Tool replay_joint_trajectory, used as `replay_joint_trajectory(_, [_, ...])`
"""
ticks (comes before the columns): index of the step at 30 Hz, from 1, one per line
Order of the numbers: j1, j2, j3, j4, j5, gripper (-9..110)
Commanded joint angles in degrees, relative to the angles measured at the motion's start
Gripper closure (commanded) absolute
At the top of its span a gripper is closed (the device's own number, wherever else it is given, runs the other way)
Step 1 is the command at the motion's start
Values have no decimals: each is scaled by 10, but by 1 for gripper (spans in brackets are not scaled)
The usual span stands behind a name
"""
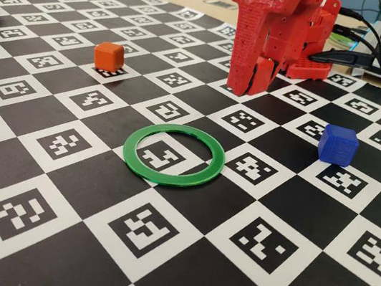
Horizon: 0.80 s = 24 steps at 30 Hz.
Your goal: Grab the red cube then put it in the green circle then put the blue cube on top and finally the orange cube on top
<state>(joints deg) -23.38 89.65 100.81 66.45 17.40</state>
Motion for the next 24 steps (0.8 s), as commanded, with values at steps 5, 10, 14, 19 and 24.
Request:
replay_joint_trajectory(5, [27, -5, -12, -36, -11, 87])
replay_joint_trajectory(10, [47, -55, -71, -8, -25, 87])
replay_joint_trajectory(14, [59, -94, -129, 12, -35, 87])
replay_joint_trajectory(19, [69, -135, -192, 19, -37, 88])
replay_joint_trajectory(24, [69, -179, -241, 23, -33, 88])
